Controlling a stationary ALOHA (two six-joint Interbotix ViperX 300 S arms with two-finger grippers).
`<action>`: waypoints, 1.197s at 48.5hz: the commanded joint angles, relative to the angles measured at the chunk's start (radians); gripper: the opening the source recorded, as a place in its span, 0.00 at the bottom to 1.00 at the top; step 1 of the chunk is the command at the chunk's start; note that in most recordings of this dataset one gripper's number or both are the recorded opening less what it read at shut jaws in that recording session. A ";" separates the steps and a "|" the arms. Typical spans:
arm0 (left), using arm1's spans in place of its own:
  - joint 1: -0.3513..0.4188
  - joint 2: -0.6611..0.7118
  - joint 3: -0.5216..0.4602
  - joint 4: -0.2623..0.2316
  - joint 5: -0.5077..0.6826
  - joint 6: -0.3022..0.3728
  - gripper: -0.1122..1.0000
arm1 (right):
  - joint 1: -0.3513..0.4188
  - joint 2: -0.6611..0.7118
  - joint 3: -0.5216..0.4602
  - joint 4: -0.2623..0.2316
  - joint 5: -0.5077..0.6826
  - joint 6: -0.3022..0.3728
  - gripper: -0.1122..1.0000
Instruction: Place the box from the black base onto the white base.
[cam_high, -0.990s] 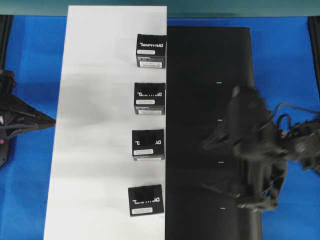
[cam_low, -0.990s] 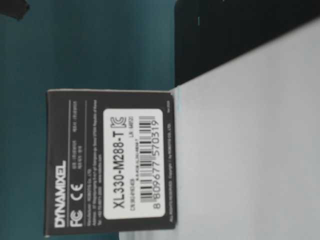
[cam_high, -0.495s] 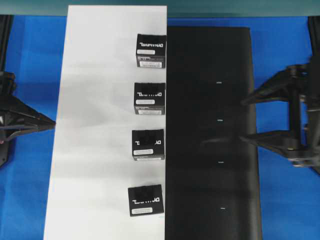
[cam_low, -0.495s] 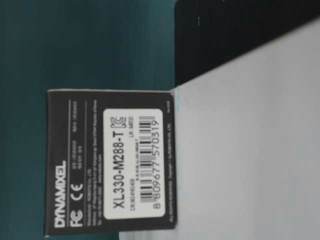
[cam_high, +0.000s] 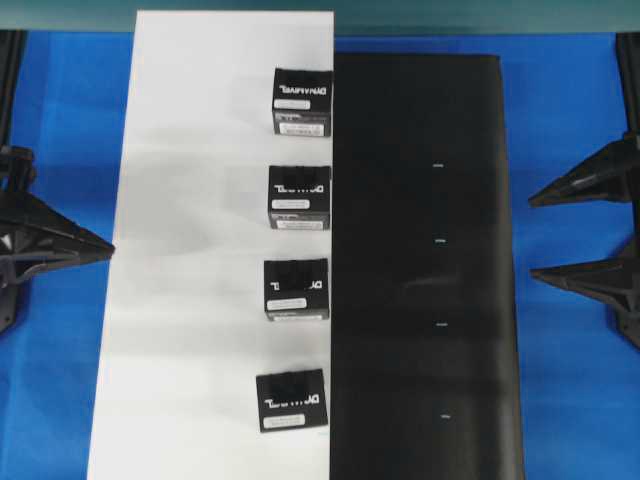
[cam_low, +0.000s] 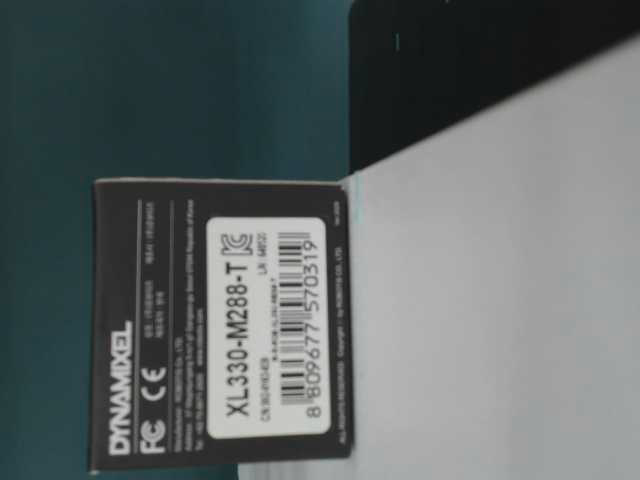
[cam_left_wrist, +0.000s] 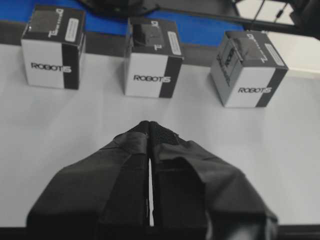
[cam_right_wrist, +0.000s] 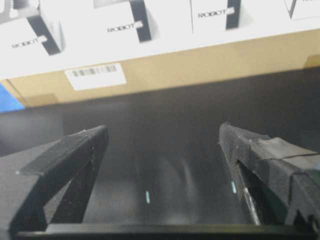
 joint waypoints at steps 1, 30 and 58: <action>0.002 0.002 -0.014 0.003 -0.009 -0.005 0.08 | 0.002 -0.002 0.005 -0.003 -0.044 0.002 0.99; -0.015 -0.009 -0.023 0.003 -0.009 -0.003 0.08 | -0.046 -0.075 0.138 -0.043 -0.402 -0.064 0.99; -0.017 -0.011 -0.023 0.003 -0.011 -0.003 0.08 | -0.115 -0.074 0.186 0.038 -0.460 0.029 0.96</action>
